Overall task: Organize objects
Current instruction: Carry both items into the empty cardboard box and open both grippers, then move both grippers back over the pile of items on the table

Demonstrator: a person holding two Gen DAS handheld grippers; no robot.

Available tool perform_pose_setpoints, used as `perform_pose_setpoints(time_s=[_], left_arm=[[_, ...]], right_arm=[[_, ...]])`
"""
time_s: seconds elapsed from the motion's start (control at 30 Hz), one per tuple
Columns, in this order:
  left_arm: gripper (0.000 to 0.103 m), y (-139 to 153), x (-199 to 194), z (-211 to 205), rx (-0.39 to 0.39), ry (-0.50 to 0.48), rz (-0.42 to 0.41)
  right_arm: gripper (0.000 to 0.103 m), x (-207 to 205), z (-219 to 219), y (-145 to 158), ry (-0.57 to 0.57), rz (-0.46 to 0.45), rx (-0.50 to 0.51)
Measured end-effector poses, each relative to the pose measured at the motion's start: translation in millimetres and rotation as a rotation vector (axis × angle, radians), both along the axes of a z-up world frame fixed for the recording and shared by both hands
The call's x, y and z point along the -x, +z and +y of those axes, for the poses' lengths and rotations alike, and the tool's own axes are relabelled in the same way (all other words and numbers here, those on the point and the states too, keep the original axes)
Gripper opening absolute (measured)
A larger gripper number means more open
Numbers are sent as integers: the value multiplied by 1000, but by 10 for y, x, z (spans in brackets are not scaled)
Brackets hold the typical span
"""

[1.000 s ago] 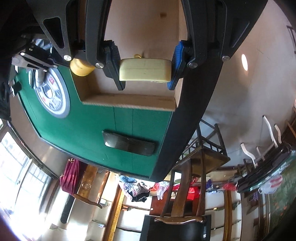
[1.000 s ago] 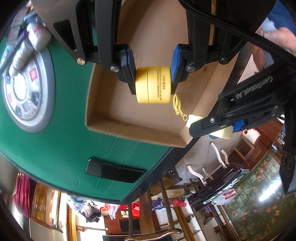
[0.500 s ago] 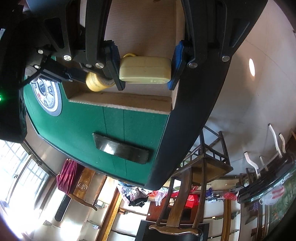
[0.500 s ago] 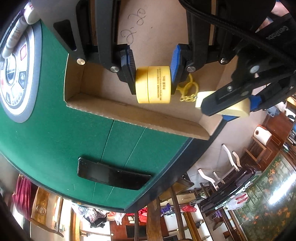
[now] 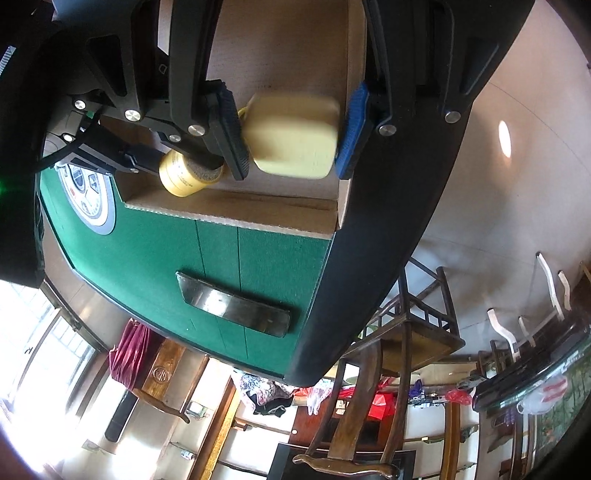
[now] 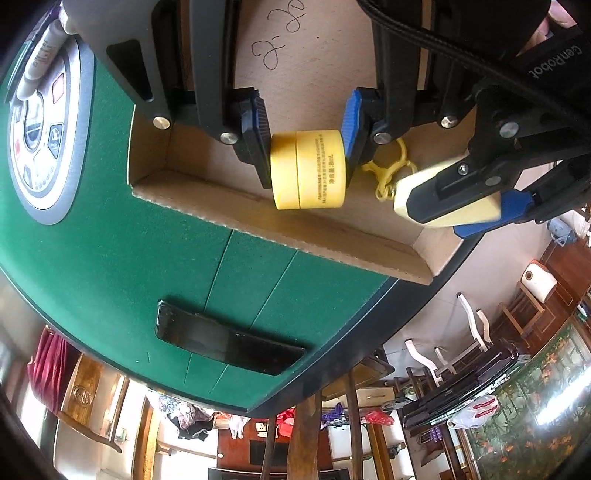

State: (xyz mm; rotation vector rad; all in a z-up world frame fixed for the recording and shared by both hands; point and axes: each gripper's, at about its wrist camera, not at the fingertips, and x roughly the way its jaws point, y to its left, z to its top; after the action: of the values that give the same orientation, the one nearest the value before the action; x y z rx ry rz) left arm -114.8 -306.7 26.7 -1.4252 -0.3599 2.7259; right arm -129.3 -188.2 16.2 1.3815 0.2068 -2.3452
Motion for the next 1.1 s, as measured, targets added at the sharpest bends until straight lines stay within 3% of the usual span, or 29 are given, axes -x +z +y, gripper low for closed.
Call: perform_pose_setpoints(time_s=[0.17,0.23,0.6,0.7,0.8,1.0,1.1], left_arm=[[55,6,-11,-3,-27,-14,-12],[55,11,-28,-5,-38,-10,-17],[60,192,-458,-33,-86,-3,39],[60,245,-713,73,-93,12,75],[60,293,-890,223,-90,-3,101],[60,243,-1085,559,64,-15,69],[60,234,-1213,587,71,4,41]], right_arm=[[40,-14,49,30,-9,-3,-12],[52,-41,61,65,-3,7,-19],[54,-414,178,295,54,17,38],[54,-693,384,424,53,64,51],[54,-1002,763,551,35,78,144],[54,-1549,1605,706,-43,114,261],[54,-1757,1993,722,-83,124,264]])
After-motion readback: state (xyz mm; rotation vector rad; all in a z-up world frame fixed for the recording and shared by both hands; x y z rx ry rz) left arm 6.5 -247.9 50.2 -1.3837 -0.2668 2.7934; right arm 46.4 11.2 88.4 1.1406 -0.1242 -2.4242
